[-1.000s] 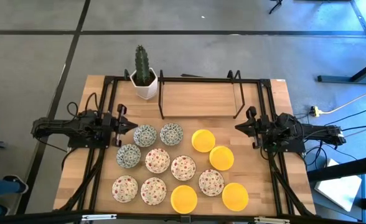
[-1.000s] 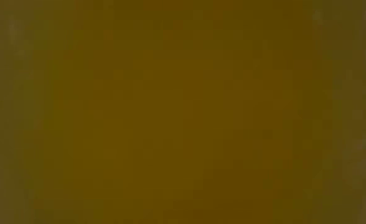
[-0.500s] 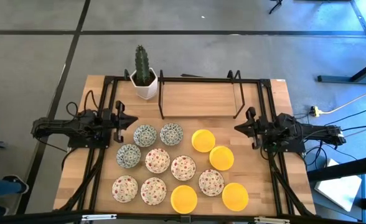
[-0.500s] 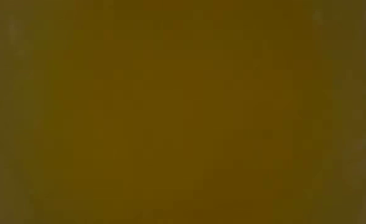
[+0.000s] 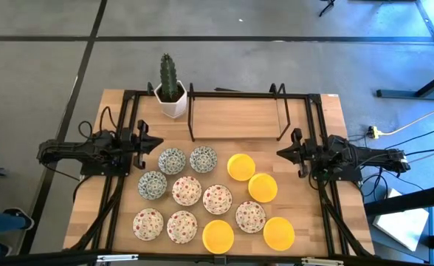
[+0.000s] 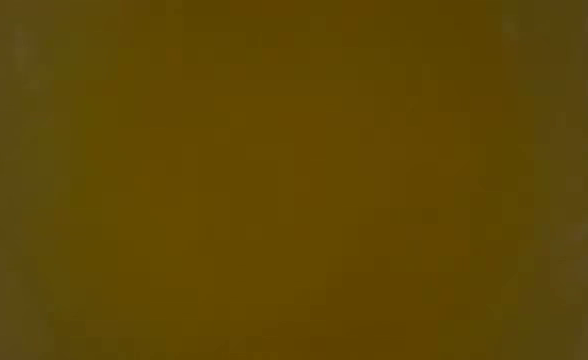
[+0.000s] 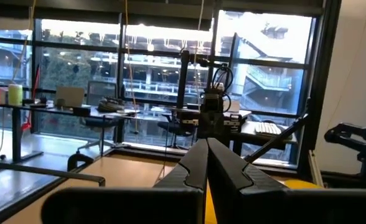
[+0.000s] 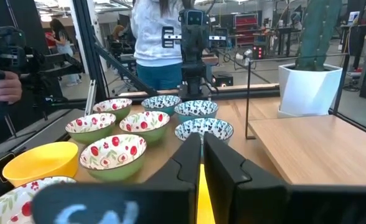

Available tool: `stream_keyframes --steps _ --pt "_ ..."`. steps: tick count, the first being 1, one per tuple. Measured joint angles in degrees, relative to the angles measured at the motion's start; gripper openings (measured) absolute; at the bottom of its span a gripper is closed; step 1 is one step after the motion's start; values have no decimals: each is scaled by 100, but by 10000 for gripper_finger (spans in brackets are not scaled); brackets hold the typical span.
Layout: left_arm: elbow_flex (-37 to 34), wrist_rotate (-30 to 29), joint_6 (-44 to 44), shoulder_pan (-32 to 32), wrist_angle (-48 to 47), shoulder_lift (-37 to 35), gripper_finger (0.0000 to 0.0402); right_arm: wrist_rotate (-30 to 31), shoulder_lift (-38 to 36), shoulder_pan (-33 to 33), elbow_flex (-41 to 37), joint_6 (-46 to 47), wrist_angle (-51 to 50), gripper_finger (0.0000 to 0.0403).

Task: Pick & Place Mini bowls
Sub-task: Put the green printed bowl on the shelf

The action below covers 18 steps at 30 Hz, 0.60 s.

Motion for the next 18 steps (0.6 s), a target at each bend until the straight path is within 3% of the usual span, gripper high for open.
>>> stream_keyframes --steps 5,10,13,18 --pt "0 -481 140 1 -704 166 4 -291 0 -1 0 -252 65 22" --pt "0 -532 154 0 -200 382 4 -523 26 18 55 -39 307 22" --pt "0 -530 156 0 42 413 4 -934 223 124 419 58 326 22" --pt "0 -632 291 0 153 413 4 -989 1105 550 1284 -5 142 22"
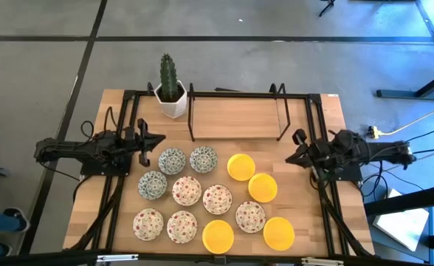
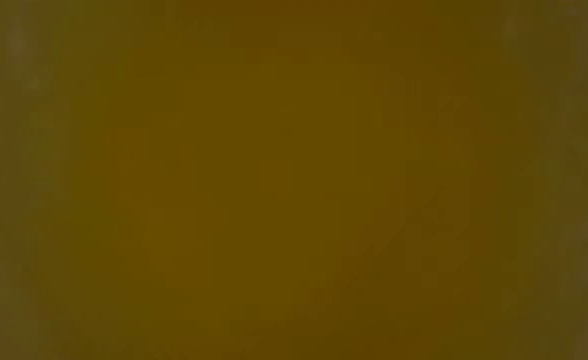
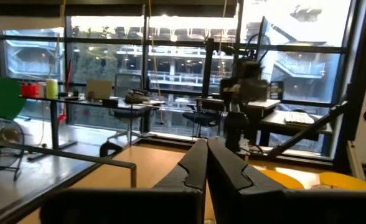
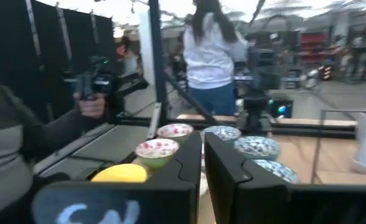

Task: Pick & Place Mini bowls
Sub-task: Put the green printed bowl on the shelf

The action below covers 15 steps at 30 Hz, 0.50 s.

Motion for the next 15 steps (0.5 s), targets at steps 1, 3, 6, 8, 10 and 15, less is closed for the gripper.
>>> stream_keyframes --steps 1,3,6,8,10,15 --pt "0 -18 12 0 -1 0 4 44 253 89 215 -12 -124 22" --pt "0 -35 14 0 -1 0 4 163 834 269 722 -53 -534 22" --pt "0 -37 16 0 -1 0 4 447 1842 541 1569 -106 -1280 22" --pt "0 -37 16 0 -1 0 4 616 2530 684 2181 -167 -1769 22" --pt "0 -37 14 0 -1 0 4 798 3219 783 2805 -195 -2222 22" --pt "0 -37 16 0 -9 0 4 947 4828 834 4205 -312 -3233 22"
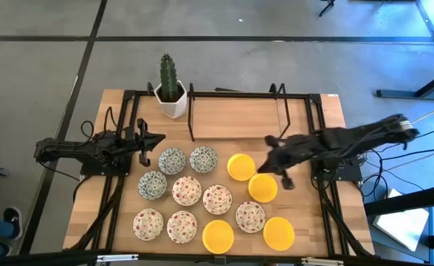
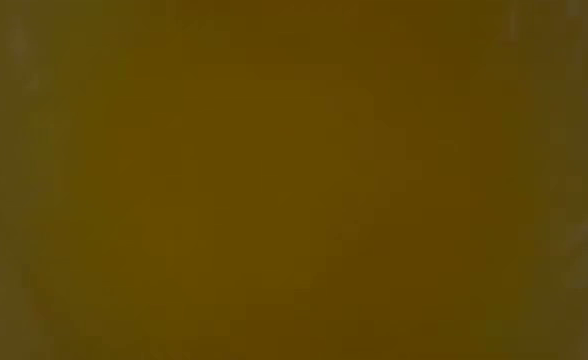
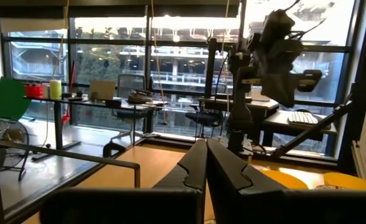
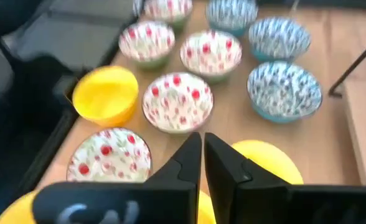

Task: Pick & Place Mini bowls
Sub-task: Put the green printed bowl on the shelf

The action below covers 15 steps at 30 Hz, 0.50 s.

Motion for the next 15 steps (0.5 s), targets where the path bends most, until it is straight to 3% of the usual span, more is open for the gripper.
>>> stream_keyframes --steps 6,15 --pt "0 39 -112 0 -42 0 4 -3 1718 52 1224 -274 -688 41" --pt "0 46 -307 0 -345 1 4 -445 3397 59 2232 -289 -851 191"
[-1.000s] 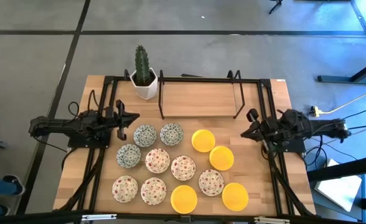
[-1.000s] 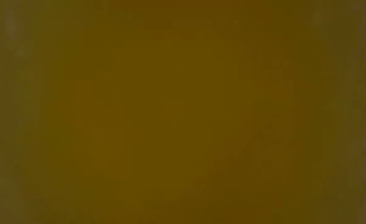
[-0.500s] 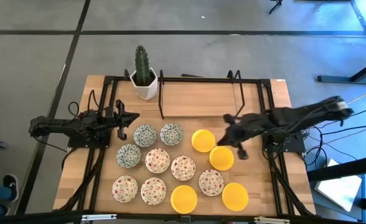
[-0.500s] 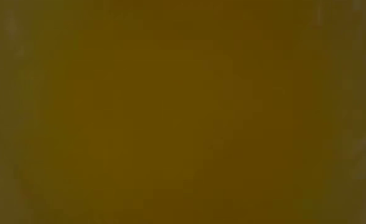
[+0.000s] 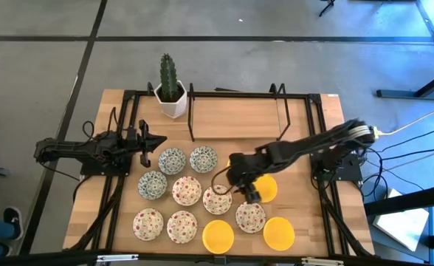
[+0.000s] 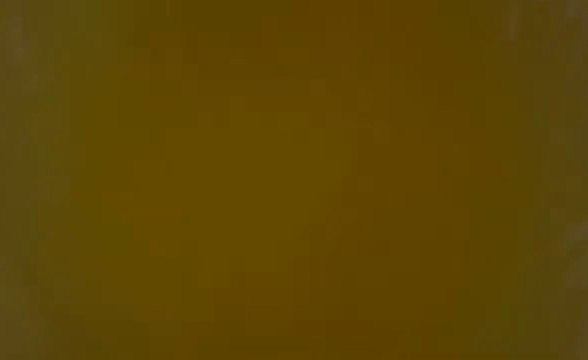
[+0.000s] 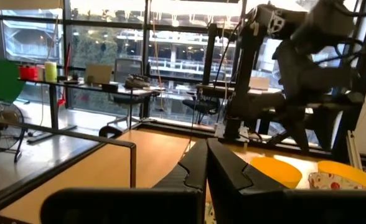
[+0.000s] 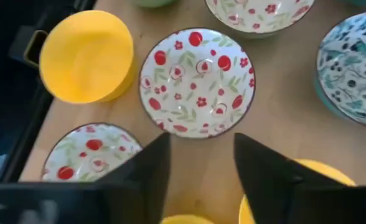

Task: Pick & Place Mini bowls
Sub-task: Put the green printed bowl on the shelf

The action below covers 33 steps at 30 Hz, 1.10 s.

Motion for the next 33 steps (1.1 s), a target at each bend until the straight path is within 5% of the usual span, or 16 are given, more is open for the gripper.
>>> stream_keyframes --steps 9,33 --pt "0 2 -95 0 3 -1 4 357 1012 -2 504 90 73 261" --pt "0 0 3 0 -58 -1 4 386 2056 -379 702 501 366 215"
